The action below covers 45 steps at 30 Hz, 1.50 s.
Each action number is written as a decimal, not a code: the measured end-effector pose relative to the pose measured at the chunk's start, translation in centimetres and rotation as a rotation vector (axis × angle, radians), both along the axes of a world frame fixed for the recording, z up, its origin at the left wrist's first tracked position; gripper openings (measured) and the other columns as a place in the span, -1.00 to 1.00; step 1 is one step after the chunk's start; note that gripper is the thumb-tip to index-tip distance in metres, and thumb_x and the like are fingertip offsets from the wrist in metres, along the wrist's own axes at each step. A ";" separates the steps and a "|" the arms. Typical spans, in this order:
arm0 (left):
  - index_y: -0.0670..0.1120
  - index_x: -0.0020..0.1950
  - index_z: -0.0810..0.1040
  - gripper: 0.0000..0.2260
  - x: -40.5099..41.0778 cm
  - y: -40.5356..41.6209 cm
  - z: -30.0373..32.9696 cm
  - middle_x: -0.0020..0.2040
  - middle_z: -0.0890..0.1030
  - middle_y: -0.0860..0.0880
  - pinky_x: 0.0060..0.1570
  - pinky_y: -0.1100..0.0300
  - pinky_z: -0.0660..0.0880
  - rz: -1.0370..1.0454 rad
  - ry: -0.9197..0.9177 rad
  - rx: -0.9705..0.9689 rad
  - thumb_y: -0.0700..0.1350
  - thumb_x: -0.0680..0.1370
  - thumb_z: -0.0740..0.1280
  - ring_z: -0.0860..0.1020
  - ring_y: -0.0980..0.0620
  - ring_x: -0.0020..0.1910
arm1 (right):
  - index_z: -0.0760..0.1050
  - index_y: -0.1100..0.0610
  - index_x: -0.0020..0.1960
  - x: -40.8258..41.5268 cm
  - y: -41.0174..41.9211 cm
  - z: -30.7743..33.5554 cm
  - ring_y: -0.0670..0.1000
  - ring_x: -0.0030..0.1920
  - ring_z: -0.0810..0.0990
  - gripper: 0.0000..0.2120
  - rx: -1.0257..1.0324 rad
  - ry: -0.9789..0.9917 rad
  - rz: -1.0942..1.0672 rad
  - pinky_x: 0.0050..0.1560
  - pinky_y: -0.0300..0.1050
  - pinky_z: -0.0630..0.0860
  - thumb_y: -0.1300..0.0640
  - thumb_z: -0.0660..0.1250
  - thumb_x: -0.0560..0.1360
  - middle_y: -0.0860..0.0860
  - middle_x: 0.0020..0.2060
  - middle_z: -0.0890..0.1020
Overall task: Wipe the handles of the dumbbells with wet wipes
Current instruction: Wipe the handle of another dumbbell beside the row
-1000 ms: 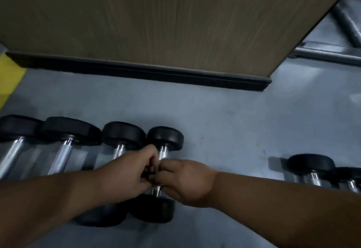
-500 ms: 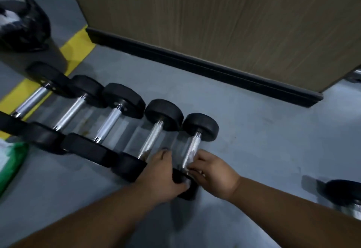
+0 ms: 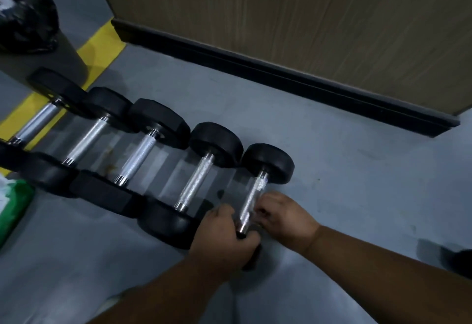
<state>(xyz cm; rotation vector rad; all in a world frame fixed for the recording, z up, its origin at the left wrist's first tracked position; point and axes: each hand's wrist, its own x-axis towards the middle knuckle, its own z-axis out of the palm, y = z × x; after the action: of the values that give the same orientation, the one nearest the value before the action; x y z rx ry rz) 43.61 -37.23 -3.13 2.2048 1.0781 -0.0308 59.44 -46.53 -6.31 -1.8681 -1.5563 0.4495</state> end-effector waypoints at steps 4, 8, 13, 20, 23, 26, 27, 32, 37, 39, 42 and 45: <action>0.05 0.07 0.36 -0.67 0.7 0.2 -0.3 -0.27 0.51 0.07 -0.17 0.18 0.33 0.061 -0.038 0.039 0.16 0.40 0.30 0.55 0.02 -0.13 | 0.68 0.15 -0.19 0.8 0.2 -0.1 -0.12 -0.15 0.61 -0.89 0.101 0.047 -0.315 -0.02 -0.38 0.51 0.23 0.60 0.39 -0.03 -0.18 0.65; 0.08 0.00 0.41 -0.71 0.6 -0.4 -1.2 -0.19 0.52 0.10 -0.12 0.14 0.43 0.103 -0.132 0.114 0.13 0.32 0.26 0.52 0.03 -0.14 | 0.69 0.14 -0.03 -2.5 -0.9 -1.1 -0.02 0.04 0.58 -0.88 -0.019 0.097 -0.091 0.17 -0.29 0.45 0.21 0.40 0.47 0.10 -0.02 0.65; -0.01 -0.15 0.32 -0.82 0.3 -0.7 -1.6 -0.20 0.37 0.07 -0.16 0.08 0.35 0.061 -0.331 0.235 0.00 0.32 0.24 0.41 -0.04 -0.19 | 0.62 0.07 -0.03 -1.0 -0.2 -1.7 -0.02 0.00 0.56 -0.91 0.056 0.041 0.081 0.07 -0.10 0.49 0.09 0.36 0.54 0.05 -0.05 0.59; -0.07 -0.24 0.34 -0.92 -0.1 -1.0 -1.5 -0.27 0.36 0.05 -0.24 0.02 0.33 0.045 -0.392 0.309 -0.12 0.32 0.22 0.39 -0.08 -0.22 | 0.65 0.18 -0.02 -0.1 0.4 -2.2 -0.03 -0.12 0.51 -0.83 0.147 0.000 -0.095 -0.13 -0.06 0.52 0.11 0.34 0.60 0.03 -0.12 0.54; -0.06 -0.26 0.34 -0.93 -0.1 -0.9 -1.5 -0.28 0.37 0.04 -0.24 0.05 0.33 0.039 -0.397 0.301 -0.12 0.31 0.22 0.39 -0.09 -0.23 | 0.61 0.11 0.09 -1.2 -1.5 -2.4 0.06 -0.11 0.51 -0.86 0.092 -0.041 0.191 -0.17 -0.03 0.48 0.08 0.33 0.63 0.05 -0.09 0.55; -0.06 -0.28 0.34 -0.93 -0.1 -0.9 -1.4 -0.29 0.38 0.01 -0.19 0.09 0.30 0.026 -0.389 0.311 -0.13 0.32 0.24 0.39 -0.12 -0.25 | 0.62 0.01 -0.03 0.7 0.0 -2.1 -0.01 -0.15 0.54 -0.80 0.042 -0.080 0.001 -0.14 -0.06 0.50 -0.08 0.30 0.60 -0.04 -0.13 0.57; -0.06 -0.28 0.34 -0.92 -0.1 -0.9 -1.4 -0.29 0.39 0.01 -0.19 0.10 0.29 0.026 -0.382 0.313 -0.13 0.33 0.25 0.39 -0.12 -0.25 | 0.64 0.03 -0.02 1.4 0.6 -2.0 -0.03 -0.18 0.55 -0.76 0.056 -0.098 -0.113 -0.13 -0.07 0.53 -0.08 0.28 0.60 -0.04 -0.12 0.57; -0.07 -0.29 0.35 -0.93 -0.2 -0.8 -1.3 -0.29 0.40 -0.02 -0.26 -0.08 0.35 -0.002 -0.352 0.297 -0.13 0.32 0.23 0.39 -0.14 -0.23 | 0.66 0.08 0.10 -0.8 -0.7 -2.4 -0.06 -0.14 0.58 -0.81 0.112 -0.086 0.006 -0.15 -0.21 0.54 0.04 0.32 0.60 -0.02 -0.01 0.58; -0.06 -0.31 0.34 -0.91 -0.2 -0.6 -1.3 -0.29 0.39 -0.01 -0.25 -0.06 0.33 -0.008 -0.364 0.296 -0.15 0.33 0.26 0.39 -0.12 -0.23 | 0.69 0.01 0.07 1.2 0.3 -1.9 -0.06 -0.19 0.60 -0.61 0.042 -0.057 -0.039 -0.20 -0.11 0.59 -0.22 0.21 0.63 -0.05 -0.03 0.62; -0.05 -0.31 0.34 -0.89 -0.1 -0.8 -1.2 -0.29 0.39 0.01 -0.26 -0.04 0.33 0.012 -0.364 0.289 -0.16 0.32 0.28 0.39 -0.10 -0.23 | 0.71 0.05 0.03 2.5 0.8 -2.2 -0.09 -0.22 0.59 -0.81 0.162 -0.104 -0.200 -0.25 -0.10 0.60 0.00 0.36 0.59 -0.06 -0.03 0.62; -0.05 -0.32 0.33 -0.93 -0.1 -0.9 -1.0 -0.30 0.39 0.00 -0.28 -0.04 0.33 0.007 -0.379 0.284 -0.13 0.31 0.23 0.40 -0.10 -0.24 | 0.68 0.07 0.10 0.3 0.1 -2.8 -0.04 -0.08 0.64 -0.82 0.203 -0.136 -0.023 -0.10 -0.12 0.62 0.07 0.35 0.58 -0.04 0.07 0.64; -0.06 -0.32 0.34 -0.94 -0.1 -0.7 -1.0 -0.30 0.39 -0.01 -0.28 -0.05 0.34 -0.006 -0.388 0.288 -0.13 0.32 0.22 0.40 -0.12 -0.24 | 0.65 0.11 0.20 -0.8 -0.4 -2.9 0.00 0.10 0.67 -0.79 0.150 -0.034 0.240 0.09 -0.11 0.60 0.10 0.34 0.62 -0.01 0.16 0.66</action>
<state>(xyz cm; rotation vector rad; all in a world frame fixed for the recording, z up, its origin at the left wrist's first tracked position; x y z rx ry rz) 43.53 -37.97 -4.11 2.3333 0.8981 0.5592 58.59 -46.92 -9.23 -1.5916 -1.7951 0.3966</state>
